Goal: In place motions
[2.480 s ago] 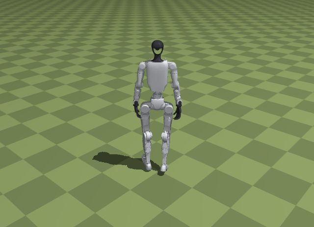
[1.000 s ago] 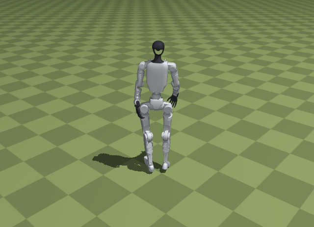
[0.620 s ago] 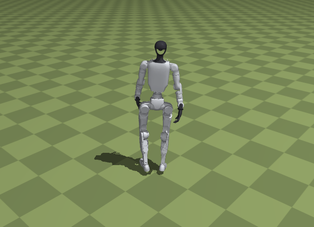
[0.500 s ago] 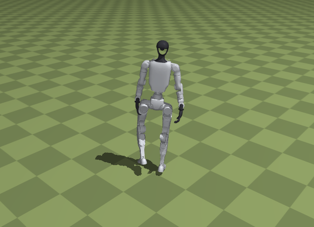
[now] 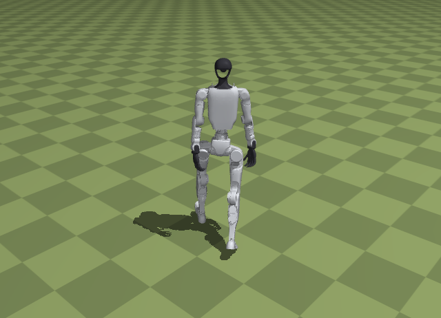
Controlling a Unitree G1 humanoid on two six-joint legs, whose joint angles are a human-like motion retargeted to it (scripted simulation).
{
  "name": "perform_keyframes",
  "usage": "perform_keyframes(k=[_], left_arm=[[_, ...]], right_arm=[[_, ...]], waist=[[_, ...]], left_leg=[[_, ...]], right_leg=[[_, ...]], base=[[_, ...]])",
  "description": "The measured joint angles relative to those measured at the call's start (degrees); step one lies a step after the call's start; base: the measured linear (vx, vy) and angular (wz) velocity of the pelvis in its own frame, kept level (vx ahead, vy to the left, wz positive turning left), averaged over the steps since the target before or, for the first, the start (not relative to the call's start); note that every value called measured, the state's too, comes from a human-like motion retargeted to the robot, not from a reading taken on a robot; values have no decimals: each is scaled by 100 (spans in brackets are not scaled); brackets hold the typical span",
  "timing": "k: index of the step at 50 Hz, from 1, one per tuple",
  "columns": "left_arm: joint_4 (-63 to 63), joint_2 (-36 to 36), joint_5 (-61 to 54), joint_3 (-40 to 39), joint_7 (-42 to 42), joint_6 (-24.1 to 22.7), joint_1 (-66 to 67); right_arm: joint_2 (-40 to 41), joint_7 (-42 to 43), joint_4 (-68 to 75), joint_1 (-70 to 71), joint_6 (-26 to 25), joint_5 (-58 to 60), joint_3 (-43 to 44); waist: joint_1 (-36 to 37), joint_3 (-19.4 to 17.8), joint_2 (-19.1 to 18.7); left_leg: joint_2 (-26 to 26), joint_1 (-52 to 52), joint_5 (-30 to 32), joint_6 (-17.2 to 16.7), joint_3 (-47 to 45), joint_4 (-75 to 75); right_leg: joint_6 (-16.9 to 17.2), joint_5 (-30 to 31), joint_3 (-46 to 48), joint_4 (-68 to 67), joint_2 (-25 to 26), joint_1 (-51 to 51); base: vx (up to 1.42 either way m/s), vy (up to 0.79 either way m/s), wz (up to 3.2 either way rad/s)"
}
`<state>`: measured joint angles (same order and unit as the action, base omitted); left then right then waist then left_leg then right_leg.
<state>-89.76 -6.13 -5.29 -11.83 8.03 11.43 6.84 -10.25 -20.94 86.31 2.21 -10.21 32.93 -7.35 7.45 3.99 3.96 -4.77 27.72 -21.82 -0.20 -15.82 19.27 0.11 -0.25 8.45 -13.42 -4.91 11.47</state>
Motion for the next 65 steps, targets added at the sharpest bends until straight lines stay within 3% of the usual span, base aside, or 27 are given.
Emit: perform_keyframes(k=[5, 6, 7, 9, 12, 16, 23, 25, 26, 28, 32, 35, 36, 40, 47, 53, 54, 55, 58, 60, 61, 63, 65], left_arm=[[54, -45, -304, 42, -137, -103, -184], [50, -54, -395, 28, -140, -136, -240], [45, -71, -480, 25, -128, -160, -304], [39, -137, -597, 95, -31, -152, -444], [76, -261, -514, 316, 142, -66, -667], [463, -400, -228, 648, 202, 16, -906], [1911, -485, -114, 1031, 675, -172, -1052], [2298, -468, -135, 1074, 802, -205, -1108], [2465, -449, -116, 1066, 843, -218, -1107], [2772, -412, -57, 1073, 907, -243, -1041], [3160, -306, 29, 1286, 906, -300, -726], [3397, -197, -174, 1496, 704, -345, -734], [3453, -226, -235, 1496, 750, -406, -782], [3610, -218, -88, 1399, 953, -452, -828], [3512, 10, -276, 1213, 649, -544, -415], [3334, 275, -734, 726, 512, -528, -85], [3324, 291, -814, 642, 483, -529, -30], [3314, 301, -889, 559, 455, -527, 26], [3289, 245, -1099, 393, 402, -453, 122], [3252, 181, -1182, 301, 424, -387, 85], [3229, 144, -1195, 300, 450, -346, 30], [3221, 109, -1212, 326, 491, -298, -55], [3268, 98, -1213, 401, 511, -309, -121]], right_arm=[[36, -26, -159, -119, 95, 151, -208], [57, 23, -298, -103, 109, 216, -278], [76, 68, -448, -81, 127, 264, -355], [105, 144, -808, -34, 192, 273, -526], [149, 238, -1440, -26, 317, 176, -721], [151, 424, -2331, -29, 538, 79, -929], [111, 668, -3401, -106, 843, 41, -1254], [114, 657, -3570, -118, 910, -58, -1286], [127, 624, -3618, -136, 932, -80, -1297], [173, 558, -3648, -219, 950, -110, -1312], [304, 351, -3352, -394, 930, -161, -1301], [292, 175, -3425, -350, 929, -171, -1258], [256, 222, -3455, -274, 984, -189, -1332], [145, 346, -3423, 43, 998, -66, -1500], [148, 363, -3521, 78, 1024, -141, -1526], [200, 278, -3615, 222, 1068, -441, -1688], [213, 252, -3641, 258, 1088, -442, -1727], [227, 230, -3668, 289, 1108, -432, -1767], [272, 271, -3734, 338, 1134, -398, -1917], [304, 339, -3695, 376, 1153, -406, -2007], [307, 362, -3670, 363, 1146, -411, -2000], [298, 390, -3644, 275, 1125, -438, -1993], [251, 385, -3666, 167, 1127, -486, -1988]], waist=[[124, 26, -358], [42, -16, -448], [-46, -58, -532], [-238, -110, -667], [-482, -103, -767], [-825, -203, -677], [-1431, -430, -174], [-1574, -523, -184], [-1580, -502, -190], [-1496, -359, -174], [-1369, 86, -150], [-1303, -64, 87], [-1349, -156, 115], [-1099, -496, 216], [-464, -493, 20], [-70, -465, 4], [-28, -433, 29], [16, -396, 49], [-49, -217, 92], [-127, -91, 30], [-187, -50, -38], [-96, -57, -96], [469, -314, 16]], left_leg=[[-6, -771, -721, -202, 326, 3], [-29, -947, -812, -233, 365, -43], [-54, -1110, -895, -254, 388, -84], [-100, -1369, -1001, -249, 357, -182], [-86, -1681, -1060, -232, 309, -465], [177, -2105, -1108, -178, 348, -834], [997, -3118, -1348, -182, 714, -1123], [1019, -3441, -1405, -309, 898, -1073], [1012, -3546, -1389, -415, 928, -994], [1012, -3695, -1214, -636, 917, -774], [611, -3218, 64, -1223, 743, 805], [416, -2441, 1186, -1325, 552, 2696], [360, -2292, 1232, -1350, 497, 2999], [-93, -1807, 973, -1104, -430, 3575], [569, -738, 396, -962, -256, 1361], [604, -341, -291, 240, -75, -1287], [564, -293, -335, 273, -137, -1510], [494, -252, -358, 229, -238, -1669], [408, -118, 46, 730, -588, -1085], [485, 82, 380, 829, 90, -633], [477, 112, 270, 642, 371, -381], [468, -65, 73, 375, 691, -157], [458, -538, -208, 281, 505, -110]], right_leg=[[-428, 1675, 773, -1845, -110, -249], [-638, 1864, 972, -2411, -211, -424], [-816, 1875, 1163, -2968, -320, -615], [-940, 1309, 1350, -3845, -448, -1107], [-675, 954, 1101, -4132, -63, -1973], [-52, 864, 792, -3104, 416, -2890], [808, 1210, -416, 61, 200, -3278], [905, 1109, -395, 357, 115, -3138], [758, 1288, -364, 365, 136, -3048], [510, 1479, -17, 289, 103, -2834], [525, 801, -135, -8, 9, -2514], [555, 528, 136, 173, -262, -1970], [542, 439, 253, 189, -281, -1832], [441, 129, 418, 221, -237, -1353], [299, -244, 340, 551, 207, -748], [260, -660, 150, 739, 333, -211], [250, -755, 132, 705, 304, -160], [233, -856, 109, 651, 282, -114], [94, -1039, 210, 411, 326, -42], [10, -841, 364, 316, 459, 64], [24, -580, 479, 214, 552, 104], [56, 122, 562, -232, 595, 149], [130, 1053, 398, -1250, 225, 91]], base=[[89, -24, 22], [78, -30, 29], [67, -28, 27], [46, -24, 28], [48, -38, 36], [39, -45, 64], [38, -47, 97], [38, -44, 107], [43, -46, 73], [56, -51, 40], [52, -34, 76], [-1, -3, 102], [-16, -12, 95], [-6, -20, 8], [29, -67, -38], [33, -51, -54], [9, -17, -48], [58, -53, -35], [67, -60, 2], [45, -39, 42], [101, -78, 69], [75, -56, 15], [66, -38, -102]])
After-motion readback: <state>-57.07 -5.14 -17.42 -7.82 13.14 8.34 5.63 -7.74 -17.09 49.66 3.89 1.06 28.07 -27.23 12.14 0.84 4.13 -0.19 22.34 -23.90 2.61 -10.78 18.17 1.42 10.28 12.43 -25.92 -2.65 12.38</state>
